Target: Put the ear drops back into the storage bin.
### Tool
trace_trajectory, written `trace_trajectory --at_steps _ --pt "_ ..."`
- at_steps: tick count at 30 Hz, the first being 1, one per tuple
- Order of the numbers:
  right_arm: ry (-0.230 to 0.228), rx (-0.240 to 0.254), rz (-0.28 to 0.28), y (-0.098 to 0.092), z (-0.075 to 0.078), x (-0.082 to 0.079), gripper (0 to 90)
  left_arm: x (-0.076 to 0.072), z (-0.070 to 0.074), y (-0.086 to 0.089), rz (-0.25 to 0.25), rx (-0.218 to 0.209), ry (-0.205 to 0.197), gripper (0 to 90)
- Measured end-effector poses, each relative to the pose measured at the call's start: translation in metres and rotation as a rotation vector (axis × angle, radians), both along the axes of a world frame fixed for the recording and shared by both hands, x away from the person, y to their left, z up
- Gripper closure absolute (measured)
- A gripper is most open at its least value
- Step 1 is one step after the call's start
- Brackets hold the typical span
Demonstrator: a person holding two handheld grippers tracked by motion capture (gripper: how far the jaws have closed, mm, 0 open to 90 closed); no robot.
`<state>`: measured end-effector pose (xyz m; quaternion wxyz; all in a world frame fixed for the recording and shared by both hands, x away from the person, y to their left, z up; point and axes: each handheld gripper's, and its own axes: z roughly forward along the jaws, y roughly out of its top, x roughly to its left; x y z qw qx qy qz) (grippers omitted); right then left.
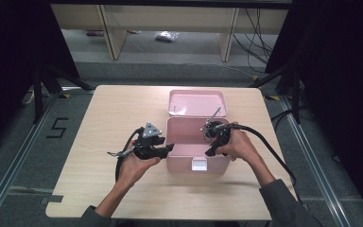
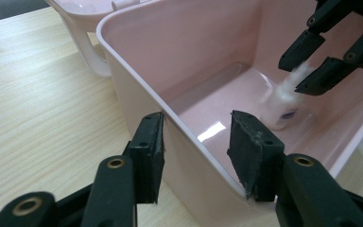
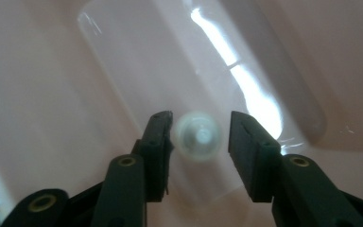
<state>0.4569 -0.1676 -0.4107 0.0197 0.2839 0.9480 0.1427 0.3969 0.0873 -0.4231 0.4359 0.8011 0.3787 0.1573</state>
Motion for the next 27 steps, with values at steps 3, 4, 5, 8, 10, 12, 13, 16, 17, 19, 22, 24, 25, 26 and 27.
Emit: trace_trajectory --at_steps 3,4,5,8,10,12,13,16,17,19,22,24,25,26,27 --pt "-0.002 0.021 0.008 -0.001 0.004 -0.001 51.7 0.000 0.000 0.000 -0.001 0.003 -0.003 55.2" --pt "-0.001 0.025 -0.004 -0.001 0.004 -0.002 49.5 0.000 0.000 -0.001 0.000 -0.003 0.001 55.2" --pt "-0.006 0.035 0.008 -0.002 0.005 -0.002 49.1 0.000 0.000 -0.001 0.002 -0.001 0.000 55.2" --pt "-0.022 0.067 -0.001 -0.003 0.009 -0.003 46.6 0.000 0.000 -0.001 0.003 -0.004 0.001 55.1" --pt "-0.034 0.093 -0.020 -0.004 0.013 -0.002 45.1 0.000 0.000 0.000 -0.001 0.000 0.002 54.8" --pt "-0.052 0.114 -0.027 -0.006 0.018 -0.001 44.4 0.000 0.000 -0.001 0.005 0.003 -0.002 54.0" --pt "-0.061 0.122 -0.030 -0.007 0.021 -0.001 44.1 0.000 0.000 -0.001 0.002 0.005 -0.001 53.7" --pt "-0.078 0.159 -0.042 -0.010 0.029 0.000 43.4 0.000 0.000 -0.002 0.003 0.005 -0.001 53.5" --pt "-0.092 0.169 -0.037 -0.011 0.032 0.001 43.5 0.000 0.000 -0.002 0.003 0.005 -0.001 53.5" --pt "-0.096 0.179 -0.064 -0.012 0.036 0.001 43.3 0.000 0.000 -0.002 0.002 0.004 -0.001 53.4" --pt "-0.119 0.195 -0.056 -0.014 0.039 0.003 43.1 0.000 0.000 -0.001 0.001 0.003 -0.001 53.4" --pt "-0.127 0.202 -0.068 -0.015 0.041 0.004 43.0 0.000 0.000 -0.001 0.001 0.003 -0.001 53.4" --pt "-0.134 0.210 -0.071 -0.016 0.042 0.004 42.9 0.000 0.000 -0.001 0.000 0.004 0.000 53.4" --pt "-0.128 0.217 -0.094 -0.016 0.043 0.004 42.8 0.000 0.000 -0.001 0.001 0.003 0.000 53.4" --pt "-0.136 0.226 -0.098 -0.017 0.044 0.005 42.8 0.000 0.000 -0.002 0.002 0.002 -0.001 53.4"
